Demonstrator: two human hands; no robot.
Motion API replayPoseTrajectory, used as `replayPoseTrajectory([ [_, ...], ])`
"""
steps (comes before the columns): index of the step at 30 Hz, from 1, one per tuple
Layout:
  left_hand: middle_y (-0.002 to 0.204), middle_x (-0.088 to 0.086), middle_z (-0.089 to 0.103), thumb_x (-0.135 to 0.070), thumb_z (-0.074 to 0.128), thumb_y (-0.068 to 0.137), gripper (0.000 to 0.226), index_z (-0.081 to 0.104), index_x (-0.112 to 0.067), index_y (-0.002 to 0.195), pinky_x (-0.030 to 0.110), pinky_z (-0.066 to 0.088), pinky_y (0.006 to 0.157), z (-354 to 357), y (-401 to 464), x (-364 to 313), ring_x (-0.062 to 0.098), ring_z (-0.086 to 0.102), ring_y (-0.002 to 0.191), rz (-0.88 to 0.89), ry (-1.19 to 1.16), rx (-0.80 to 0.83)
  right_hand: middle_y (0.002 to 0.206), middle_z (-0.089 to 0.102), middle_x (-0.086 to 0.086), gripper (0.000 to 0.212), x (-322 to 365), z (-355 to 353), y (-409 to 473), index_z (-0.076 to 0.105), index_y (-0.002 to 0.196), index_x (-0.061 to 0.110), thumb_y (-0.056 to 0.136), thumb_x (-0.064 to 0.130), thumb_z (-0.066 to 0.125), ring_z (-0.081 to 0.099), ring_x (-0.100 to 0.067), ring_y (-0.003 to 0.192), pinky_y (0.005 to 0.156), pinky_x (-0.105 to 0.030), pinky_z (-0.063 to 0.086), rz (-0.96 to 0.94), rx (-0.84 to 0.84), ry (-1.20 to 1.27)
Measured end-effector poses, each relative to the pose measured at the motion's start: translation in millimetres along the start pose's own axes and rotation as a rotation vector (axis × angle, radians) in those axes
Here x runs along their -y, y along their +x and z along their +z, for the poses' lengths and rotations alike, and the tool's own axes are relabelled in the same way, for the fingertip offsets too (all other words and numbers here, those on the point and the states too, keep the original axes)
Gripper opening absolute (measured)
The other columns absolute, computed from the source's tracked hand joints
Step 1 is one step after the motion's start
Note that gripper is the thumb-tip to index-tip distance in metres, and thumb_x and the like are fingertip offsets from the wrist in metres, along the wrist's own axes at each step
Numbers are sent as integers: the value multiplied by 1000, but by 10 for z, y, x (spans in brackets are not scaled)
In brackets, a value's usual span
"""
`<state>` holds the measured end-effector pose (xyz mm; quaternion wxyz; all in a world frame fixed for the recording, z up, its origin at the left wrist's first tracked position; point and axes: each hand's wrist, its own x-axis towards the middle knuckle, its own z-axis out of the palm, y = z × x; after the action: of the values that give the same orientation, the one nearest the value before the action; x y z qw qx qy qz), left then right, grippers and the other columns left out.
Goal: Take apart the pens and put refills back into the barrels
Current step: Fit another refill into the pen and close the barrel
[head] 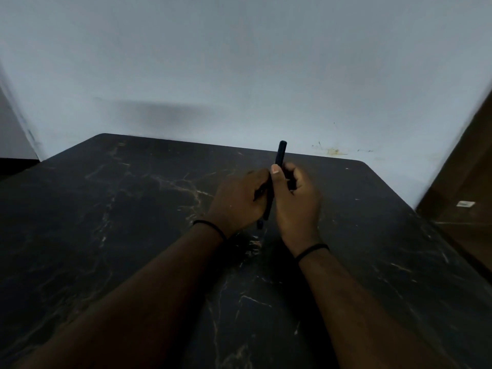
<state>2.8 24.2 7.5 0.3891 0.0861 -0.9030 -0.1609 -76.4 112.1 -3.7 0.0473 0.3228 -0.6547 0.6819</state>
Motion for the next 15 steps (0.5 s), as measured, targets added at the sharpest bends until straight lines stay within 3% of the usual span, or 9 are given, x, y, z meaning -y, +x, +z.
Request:
replayPoseTrajectory([
  [2,79,2,64,-18,57,94,11,64,-10,93,44,50,63,9,-5,-8,23,60,67,17,8,-7,96,70,5,32,1,-5,4,65,115,15,96,40,58,66,-7,87,75,-28,56,1,-32,-8],
  [4,73,-3,58,-25,53,94,15,58,-15,84,41,48,59,34,-22,6,20,55,64,-6,-52,-42,86,67,8,18,9,-15,-13,59,107,19,99,34,54,64,-4,76,67,-24,53,-68,-72,-23],
  [7,67,-9,53,-50,38,99,34,50,-26,77,29,43,55,92,-29,118,7,48,58,-134,-216,-177,82,60,15,10,13,-33,-28,43,102,33,100,34,53,61,0,74,60,-13,46,-183,-104,-132],
  [9,68,-16,52,-69,27,95,48,47,-30,78,16,37,51,104,-21,209,4,46,56,-244,-274,-267,85,58,17,20,-8,-27,-51,39,99,38,97,33,59,60,-2,76,62,-20,50,-193,-48,-225],
  [11,67,-17,52,-76,23,91,51,47,-34,76,17,37,51,108,-5,296,4,46,55,-326,-299,-369,88,60,16,21,-32,1,-90,42,98,39,94,34,62,60,-2,77,64,-30,53,-177,90,-302],
  [15,58,-14,51,-75,29,91,53,48,-34,64,31,37,53,114,21,380,5,46,52,-383,-342,-447,86,61,13,11,1,63,-175,54,100,35,93,39,61,59,-5,77,66,-34,51,-290,257,-445],
])
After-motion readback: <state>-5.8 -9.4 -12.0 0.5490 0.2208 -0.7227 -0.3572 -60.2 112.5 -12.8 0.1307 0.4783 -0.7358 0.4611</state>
